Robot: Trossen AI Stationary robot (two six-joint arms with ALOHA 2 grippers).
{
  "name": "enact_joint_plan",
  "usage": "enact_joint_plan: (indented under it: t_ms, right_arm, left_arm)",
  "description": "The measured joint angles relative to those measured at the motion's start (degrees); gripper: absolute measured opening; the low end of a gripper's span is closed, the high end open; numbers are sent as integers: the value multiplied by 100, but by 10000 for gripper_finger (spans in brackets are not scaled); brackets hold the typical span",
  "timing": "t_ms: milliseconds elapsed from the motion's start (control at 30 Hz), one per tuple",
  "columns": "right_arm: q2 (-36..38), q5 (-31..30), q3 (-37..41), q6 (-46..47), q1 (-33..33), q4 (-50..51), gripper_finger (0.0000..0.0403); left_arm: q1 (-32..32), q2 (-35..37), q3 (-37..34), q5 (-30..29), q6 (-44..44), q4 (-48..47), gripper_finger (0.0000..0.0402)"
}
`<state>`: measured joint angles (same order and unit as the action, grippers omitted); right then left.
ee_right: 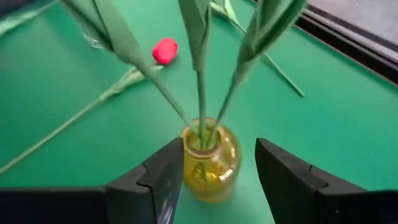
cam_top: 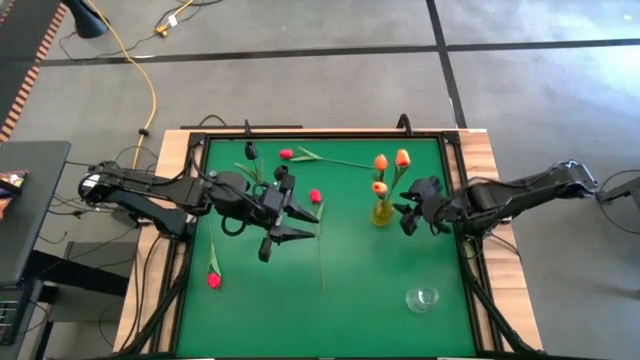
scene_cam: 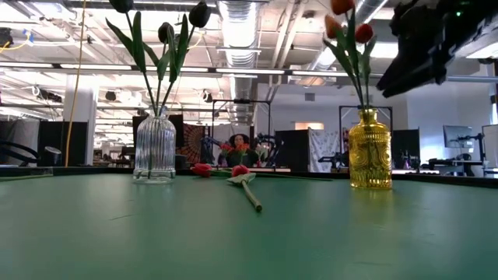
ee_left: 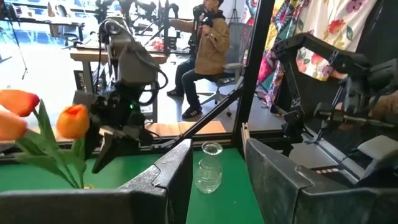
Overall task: Sort flowers into vase by color
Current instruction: Put the center red tulip into the bottom transparent vase
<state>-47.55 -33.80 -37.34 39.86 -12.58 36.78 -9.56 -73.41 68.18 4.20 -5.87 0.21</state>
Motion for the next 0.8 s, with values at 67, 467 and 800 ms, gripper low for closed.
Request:
enact_joint_plan:
  t_ms: [67,467,800]
  right_arm:
    - [0,85,-209,10,0,326,225]
    - [-125,2031,-579,1049,-399,120,212]
    - [-1519,1893,-580,2045,-1517,-1370,192]
  left_arm:
    - [0,0,0,1,0,-58,137]
    - [-188,0,0,48,-194,-979,137]
    - [-449,0,0,-108,-194,-1802,137]
